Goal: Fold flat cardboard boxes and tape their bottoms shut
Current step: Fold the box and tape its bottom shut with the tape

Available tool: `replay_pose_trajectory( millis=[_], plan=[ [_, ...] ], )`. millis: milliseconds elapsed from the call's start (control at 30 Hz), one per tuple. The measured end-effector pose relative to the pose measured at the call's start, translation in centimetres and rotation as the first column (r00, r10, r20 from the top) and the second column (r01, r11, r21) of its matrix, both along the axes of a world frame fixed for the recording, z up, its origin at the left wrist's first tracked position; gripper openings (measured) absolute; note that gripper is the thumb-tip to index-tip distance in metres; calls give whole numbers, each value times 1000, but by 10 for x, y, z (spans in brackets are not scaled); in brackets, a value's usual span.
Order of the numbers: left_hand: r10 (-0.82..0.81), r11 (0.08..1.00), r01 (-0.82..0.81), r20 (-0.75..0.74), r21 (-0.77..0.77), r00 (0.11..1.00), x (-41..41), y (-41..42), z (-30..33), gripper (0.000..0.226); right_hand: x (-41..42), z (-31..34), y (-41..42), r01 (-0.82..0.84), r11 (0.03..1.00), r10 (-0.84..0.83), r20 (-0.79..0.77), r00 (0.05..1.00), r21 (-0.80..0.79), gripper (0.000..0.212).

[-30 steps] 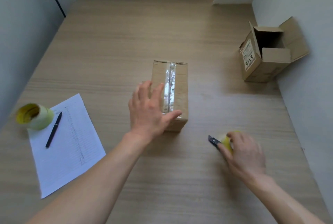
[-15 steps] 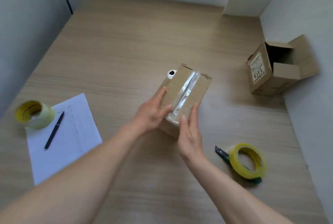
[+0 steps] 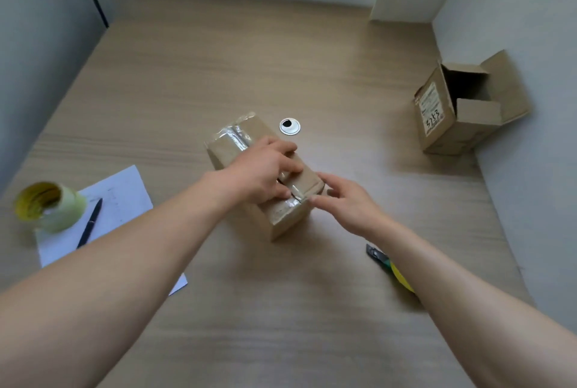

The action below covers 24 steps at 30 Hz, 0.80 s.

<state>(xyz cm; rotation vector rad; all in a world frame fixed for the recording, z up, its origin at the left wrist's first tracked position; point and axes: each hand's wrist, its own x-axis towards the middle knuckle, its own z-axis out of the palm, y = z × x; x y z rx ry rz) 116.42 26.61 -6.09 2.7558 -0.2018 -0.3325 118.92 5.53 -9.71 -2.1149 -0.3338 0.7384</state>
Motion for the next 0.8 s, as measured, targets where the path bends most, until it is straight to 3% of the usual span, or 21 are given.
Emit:
replay_pose_trajectory(
  millis=[100, 200, 267, 333, 433, 500, 600, 633, 700, 800],
  plan=[
    [47, 994, -41, 54, -102, 997, -10, 8, -1, 48, -21, -10, 4, 93, 993, -94, 7, 996, 79, 32],
    [305, 951, -308, 255, -30, 918, -32, 0, -9, 46, -27, -9, 2, 114, 987, -114, -5, 993, 114, 25],
    [399, 916, -398, 223, -52, 889, -48, -10, -18, 61, -24, -7, -7, 69, 987, -61, -60, 996, 144, 30],
    [379, 925, -371, 145, -77, 914, -57, -17, -26, 82, -19, -5, -26, 90, 990, -89, -21, 996, 105, 39],
    [358, 932, -349, 104, -99, 928, -55, -16, -27, 92, -13, 3, -84, 116, 986, -88, 225, 970, -117, 50],
    [327, 940, -313, 101, -139, 940, -52, -17, -28, 89, -15, 8, -132, -13, 934, 146, 349, 926, -357, 51],
    [255, 961, -242, 88, -135, 963, -47, -23, -31, 89, -25, -2, -189, -221, 632, 559, 240, 794, -742, 56],
    [234, 967, -222, 92, -127, 968, -44, -26, -31, 89, -29, -8, -201, -253, 538, 610, 164, 775, -804, 57],
    [204, 975, -193, 100, -114, 974, -40, -32, -28, 88, -36, -19, -214, -271, 456, 642, 103, 760, -848, 49],
    [175, 984, -171, 122, -41, 977, -37, -41, -21, 85, -37, -29, -220, -234, 550, 620, 204, 758, -802, 28]
  ],
)
